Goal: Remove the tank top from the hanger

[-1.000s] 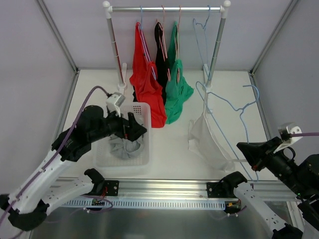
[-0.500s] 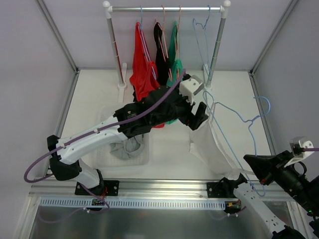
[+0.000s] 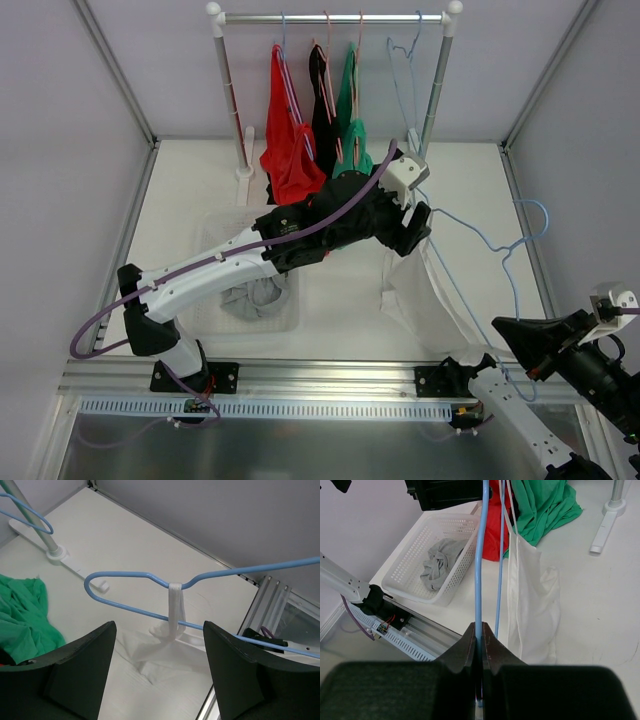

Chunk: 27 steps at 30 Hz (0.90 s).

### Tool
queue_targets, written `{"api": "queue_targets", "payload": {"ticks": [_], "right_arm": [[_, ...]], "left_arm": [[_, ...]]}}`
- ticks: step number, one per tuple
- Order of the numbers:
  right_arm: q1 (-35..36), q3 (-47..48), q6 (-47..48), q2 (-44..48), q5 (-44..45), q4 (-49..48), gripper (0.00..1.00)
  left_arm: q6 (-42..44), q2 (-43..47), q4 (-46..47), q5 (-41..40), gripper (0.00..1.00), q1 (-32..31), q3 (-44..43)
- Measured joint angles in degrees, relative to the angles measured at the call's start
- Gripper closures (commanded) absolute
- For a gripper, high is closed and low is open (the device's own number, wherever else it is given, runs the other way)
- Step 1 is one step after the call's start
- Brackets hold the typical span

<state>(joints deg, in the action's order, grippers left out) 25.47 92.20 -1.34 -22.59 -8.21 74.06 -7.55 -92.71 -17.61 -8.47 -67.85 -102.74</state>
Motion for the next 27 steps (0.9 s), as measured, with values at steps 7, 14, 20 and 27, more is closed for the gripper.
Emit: {"api": "queue_targets", "payload": {"ticks": [7, 14, 20, 27], "right_arm": [[0.0, 0.7, -0.2, 0.0, -1.7, 0.0, 1.0], [0.0, 1.8, -0.2, 0.0, -3.0, 0.0, 1.0], [0.1, 1.7, -0.2, 0.0, -3.7, 0.0, 1.0], [0.2, 1.1, 0.3, 0.0, -5.2, 0.1, 1.0]], "left_arm": [[0.9, -0.4, 2.3, 0.0, 0.58, 0.0, 0.0], [1.5, -0.7, 2.7, 0.0, 0.85, 0.0, 0.0], [1.7, -0.7, 3.9, -0.9, 1.0, 0.0, 0.2], [1.3, 0.1, 5.5, -5.0, 1.0, 0.0, 2.3]]}}
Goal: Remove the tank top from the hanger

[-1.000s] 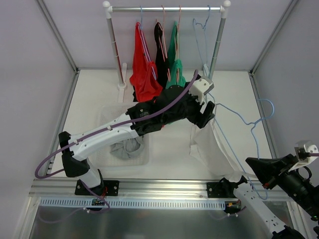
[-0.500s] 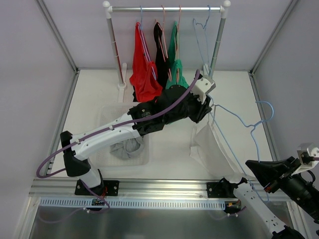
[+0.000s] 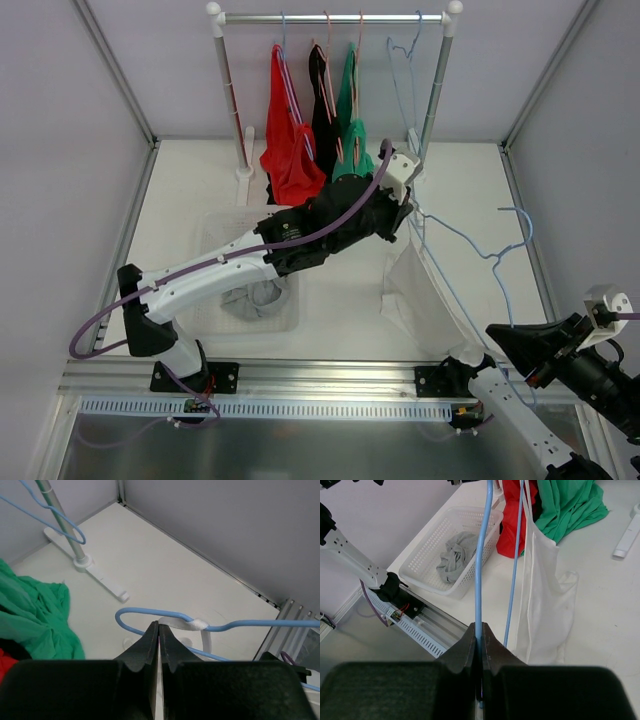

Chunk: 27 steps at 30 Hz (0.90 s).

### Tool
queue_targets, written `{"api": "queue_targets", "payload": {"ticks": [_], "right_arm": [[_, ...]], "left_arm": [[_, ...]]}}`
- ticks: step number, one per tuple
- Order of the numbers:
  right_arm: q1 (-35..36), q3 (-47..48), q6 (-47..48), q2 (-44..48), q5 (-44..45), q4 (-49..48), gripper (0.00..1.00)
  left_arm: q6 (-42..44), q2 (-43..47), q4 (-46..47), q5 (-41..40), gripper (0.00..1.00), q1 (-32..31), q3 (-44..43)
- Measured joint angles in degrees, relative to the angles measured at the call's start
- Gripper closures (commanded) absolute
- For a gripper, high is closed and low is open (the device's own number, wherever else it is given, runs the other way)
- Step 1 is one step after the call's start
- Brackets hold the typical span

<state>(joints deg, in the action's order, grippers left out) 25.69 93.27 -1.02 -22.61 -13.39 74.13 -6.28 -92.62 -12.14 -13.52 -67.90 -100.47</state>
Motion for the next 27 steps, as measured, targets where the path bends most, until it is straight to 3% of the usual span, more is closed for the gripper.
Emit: {"api": "queue_targets", "payload": {"ticks": [15, 21, 27], "right_arm": [[0.3, -1.4, 3.5, 0.2, -4.8, 1.3, 1.0], [0.4, -2.6, 4.1, 4.0, -5.4, -1.3, 1.0], [0.4, -11.9, 4.1, 14.1, 4.2, -11.8, 1.0]], "left_arm": [[-5.0, 6.4, 4.0, -21.7, 1.0, 0.1, 4.8], [-5.3, 6.5, 4.7, -21.0, 1.0, 0.1, 5.7], [-5.5, 8.0, 9.2, -13.6, 1.0, 0.0, 13.9]]}}
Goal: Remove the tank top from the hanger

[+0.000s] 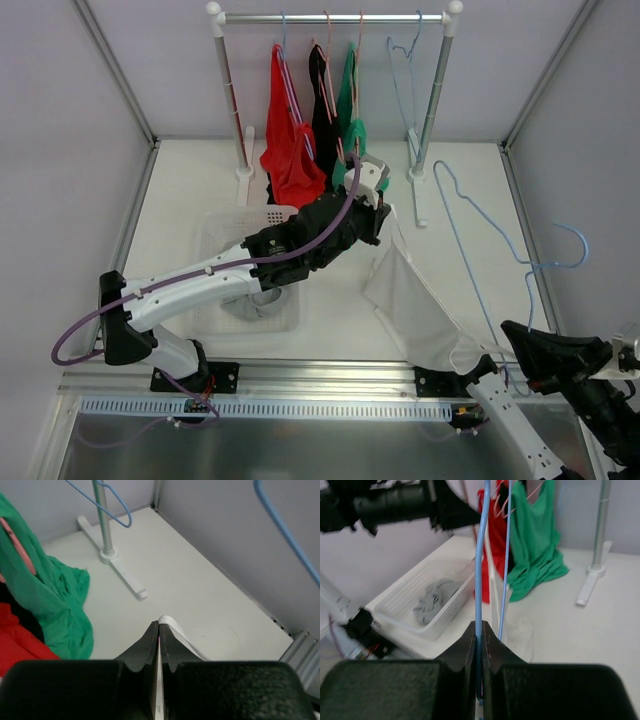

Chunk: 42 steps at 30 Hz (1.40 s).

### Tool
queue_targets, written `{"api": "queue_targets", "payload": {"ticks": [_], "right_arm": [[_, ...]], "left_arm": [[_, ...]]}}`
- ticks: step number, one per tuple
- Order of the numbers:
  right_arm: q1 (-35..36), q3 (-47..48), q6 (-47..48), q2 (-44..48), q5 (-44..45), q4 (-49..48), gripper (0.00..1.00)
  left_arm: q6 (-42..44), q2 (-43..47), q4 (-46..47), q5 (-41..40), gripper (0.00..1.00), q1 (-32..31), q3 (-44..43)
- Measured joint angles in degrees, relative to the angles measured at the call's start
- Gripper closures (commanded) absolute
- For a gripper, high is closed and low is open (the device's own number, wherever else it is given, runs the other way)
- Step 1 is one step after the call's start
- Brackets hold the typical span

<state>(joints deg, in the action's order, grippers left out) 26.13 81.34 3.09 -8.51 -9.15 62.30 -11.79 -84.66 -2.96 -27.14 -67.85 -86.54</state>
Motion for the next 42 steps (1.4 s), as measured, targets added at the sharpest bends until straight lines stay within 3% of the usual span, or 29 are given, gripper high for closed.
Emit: {"api": "queue_targets", "payload": {"ticks": [5, 13, 19, 24, 29, 36, 39, 40, 42], "right_arm": [[0.0, -15.7, -0.1, 4.9, 9.2, -16.2, 1.0], [0.0, -41.5, 2.3, 3.5, 15.1, -58.6, 1.0], [0.0, -46.5, 13.6, -4.7, 14.8, -84.6, 1.0], [0.0, -46.5, 23.2, -8.6, 14.7, -93.5, 1.0], [0.0, -43.3, 25.6, -8.6, 17.7, -91.0, 1.0], [0.0, -18.8, 14.9, -10.1, 21.8, -54.7, 1.0], [0.0, -11.3, 9.6, -10.6, 22.5, -42.1, 1.0], [0.0, -9.2, 8.1, -11.1, 22.4, -37.9, 1.0], [0.0, -5.7, 5.2, -12.9, 21.6, -30.4, 1.0]], "left_arm": [[-0.8, 0.6, 4.3, 6.4, 1.0, -0.5, 6.1], [-1.6, 0.6, 10.1, 16.9, 1.0, -4.2, 14.0], [-5.5, -2.0, 12.2, 19.2, 1.0, -5.7, 18.9], [-9.8, -10.2, 12.2, 18.3, 1.0, -5.7, 20.0], [-13.8, -18.2, 11.1, 15.7, 1.0, -5.7, 19.9], [-17.9, -19.6, 7.1, 11.5, 0.99, -5.7, 19.9], [-18.5, -17.3, 3.7, 9.8, 0.72, -5.7, 19.6], [-18.6, -16.2, 2.5, 9.3, 0.44, -5.7, 19.5], [-18.6, -13.1, 0.0, 8.2, 0.3, -5.7, 19.4]]}}
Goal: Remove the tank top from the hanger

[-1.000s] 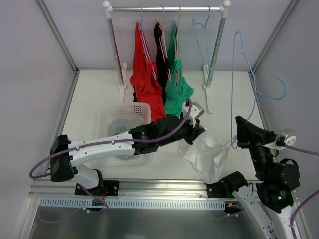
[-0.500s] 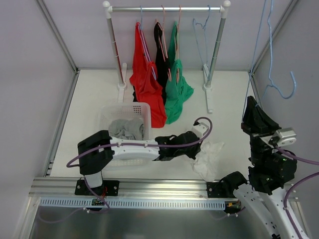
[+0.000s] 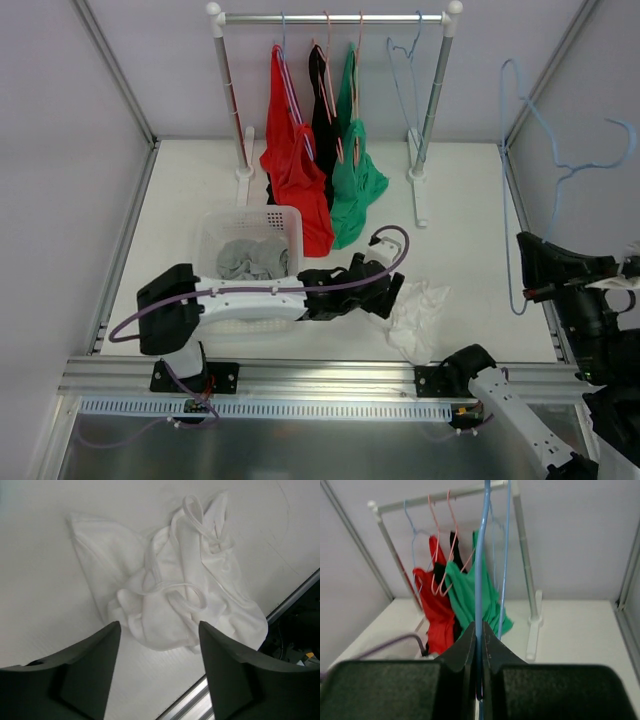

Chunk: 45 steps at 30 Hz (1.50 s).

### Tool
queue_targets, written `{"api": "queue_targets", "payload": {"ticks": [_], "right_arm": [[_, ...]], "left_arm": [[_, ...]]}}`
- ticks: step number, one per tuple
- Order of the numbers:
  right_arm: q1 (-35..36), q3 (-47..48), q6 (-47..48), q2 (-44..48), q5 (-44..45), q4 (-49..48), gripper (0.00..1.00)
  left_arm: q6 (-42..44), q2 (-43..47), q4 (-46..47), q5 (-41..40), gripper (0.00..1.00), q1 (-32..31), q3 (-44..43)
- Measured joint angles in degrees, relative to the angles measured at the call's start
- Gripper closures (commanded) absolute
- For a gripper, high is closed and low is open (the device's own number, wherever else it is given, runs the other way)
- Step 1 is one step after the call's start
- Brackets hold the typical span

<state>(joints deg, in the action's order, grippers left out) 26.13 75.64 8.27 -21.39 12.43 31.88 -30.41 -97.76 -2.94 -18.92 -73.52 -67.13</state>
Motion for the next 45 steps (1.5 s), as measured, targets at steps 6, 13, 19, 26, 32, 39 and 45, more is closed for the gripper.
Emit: {"api": "queue_targets", "payload": {"ticks": [6, 13, 19, 26, 32, 39, 45], "right_arm": [[0.0, 2.9, -6.2, -8.2, -4.9, 15.0, 1.0], [0.0, 3.3, -9.4, -16.9, -8.7, 20.5, 1.0], [0.0, 7.7, -9.8, -25.9, -8.9, 20.2, 0.99], [0.1, 16.3, -9.7, -40.5, -8.2, 15.5, 1.0], [0.2, 27.4, -8.9, -54.2, -5.5, 12.9, 1.0], [0.3, 45.6, -5.7, -70.7, -4.0, 11.3, 1.0], [-0.1, 52.6, -4.1, -79.1, -2.7, 9.3, 1.0]], "left_arm": [[0.0, 13.2, -6.8, -3.7, 0.05, 0.0, -0.1], [0.4, 28.2, -17.5, -7.5, 0.01, 0.0, -0.7], [0.5, 37.3, -28.7, -10.8, 0.01, 0.9, -0.8], [0.2, 40.9, -37.0, -11.8, 0.01, 3.8, 0.8], [0.0, 43.2, -39.6, -11.7, 0.01, 3.8, 4.1], [-0.8, 45.9, -40.3, -11.7, 0.01, 3.8, 8.0], [-2.9, 48.0, -40.3, -11.4, 0.01, 3.8, 11.7]]}}
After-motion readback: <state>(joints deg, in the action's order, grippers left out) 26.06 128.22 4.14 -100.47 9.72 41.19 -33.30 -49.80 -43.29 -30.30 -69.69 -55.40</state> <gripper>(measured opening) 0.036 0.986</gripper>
